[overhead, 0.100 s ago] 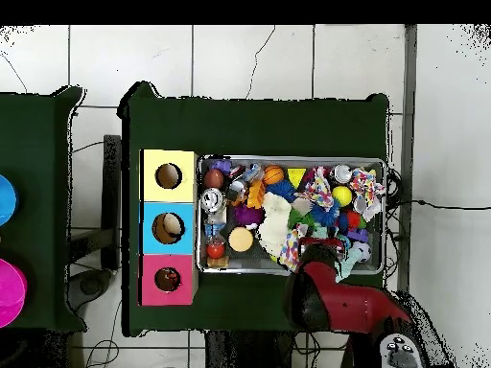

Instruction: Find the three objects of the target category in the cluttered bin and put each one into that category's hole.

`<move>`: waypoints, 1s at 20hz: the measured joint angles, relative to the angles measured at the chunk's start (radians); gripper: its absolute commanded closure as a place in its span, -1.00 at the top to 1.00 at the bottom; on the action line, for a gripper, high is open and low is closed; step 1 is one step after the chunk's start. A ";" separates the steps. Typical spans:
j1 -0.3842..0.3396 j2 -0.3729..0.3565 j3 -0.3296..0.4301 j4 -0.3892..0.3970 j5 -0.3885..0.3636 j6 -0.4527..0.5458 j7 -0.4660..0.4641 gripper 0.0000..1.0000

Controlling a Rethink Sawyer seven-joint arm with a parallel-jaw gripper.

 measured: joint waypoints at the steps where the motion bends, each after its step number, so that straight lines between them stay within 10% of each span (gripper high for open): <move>1: -0.014 -0.006 0.006 -0.003 -0.009 0.007 0.000 1.00; 20: -0.154 -0.025 0.174 -0.085 -0.119 0.055 0.000 1.00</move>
